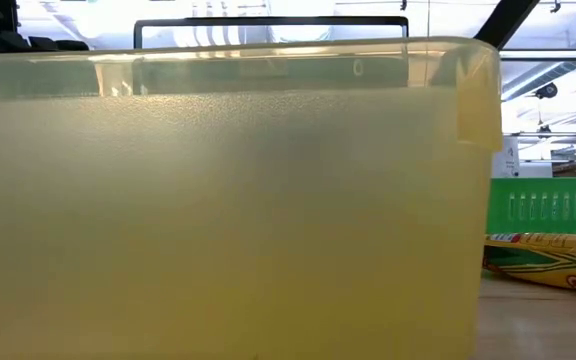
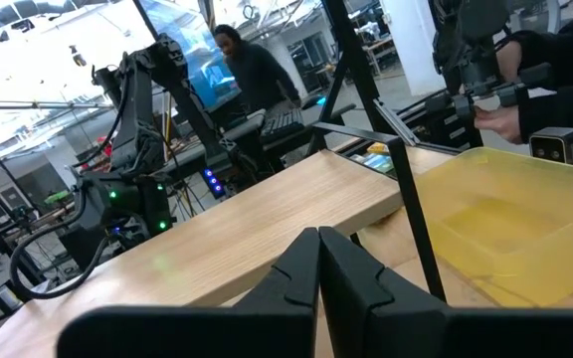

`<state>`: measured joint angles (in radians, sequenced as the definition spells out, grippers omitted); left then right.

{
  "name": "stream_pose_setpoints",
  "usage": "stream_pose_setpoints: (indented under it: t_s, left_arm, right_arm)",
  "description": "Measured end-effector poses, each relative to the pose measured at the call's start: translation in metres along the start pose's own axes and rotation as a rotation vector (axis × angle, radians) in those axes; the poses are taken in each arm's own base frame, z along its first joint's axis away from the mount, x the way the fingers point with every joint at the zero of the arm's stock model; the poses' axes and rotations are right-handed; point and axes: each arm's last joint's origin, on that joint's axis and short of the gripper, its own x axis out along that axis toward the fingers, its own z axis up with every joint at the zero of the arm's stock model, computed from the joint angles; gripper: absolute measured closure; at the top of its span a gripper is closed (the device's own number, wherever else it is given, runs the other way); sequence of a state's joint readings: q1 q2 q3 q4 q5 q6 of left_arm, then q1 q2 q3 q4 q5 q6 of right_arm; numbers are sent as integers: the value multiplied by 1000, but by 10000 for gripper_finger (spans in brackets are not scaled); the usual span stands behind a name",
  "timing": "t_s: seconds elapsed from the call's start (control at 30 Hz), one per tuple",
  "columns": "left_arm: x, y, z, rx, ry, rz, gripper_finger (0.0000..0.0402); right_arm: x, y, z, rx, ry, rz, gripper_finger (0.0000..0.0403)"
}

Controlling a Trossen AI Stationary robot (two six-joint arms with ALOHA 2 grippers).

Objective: Pick & Place Office Desk Supplies
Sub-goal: Put the bottom blue thin rubber band into the green bin

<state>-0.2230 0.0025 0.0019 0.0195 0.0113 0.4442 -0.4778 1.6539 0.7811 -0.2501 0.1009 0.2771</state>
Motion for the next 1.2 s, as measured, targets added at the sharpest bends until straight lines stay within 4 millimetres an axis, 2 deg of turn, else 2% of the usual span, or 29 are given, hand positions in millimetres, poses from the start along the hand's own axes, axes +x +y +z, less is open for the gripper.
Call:
stream_pose_setpoints:
  t_s: [0.33, 0.93, 1.2]
  left_arm:
    - [0, 0, 0, 0, 0, 0, 390]
    - [0, 0, 0, 0, 0, 0, 390]
    - [0, 0, 0, 0, 0, 0, 390]
  right_arm:
    - [1, 0, 0, -25, 1, -5, 271]
    - [5, 0, -1, -36, 11, -11, 387]
    - [3, 0, -1, -15, 8, -9, 394]
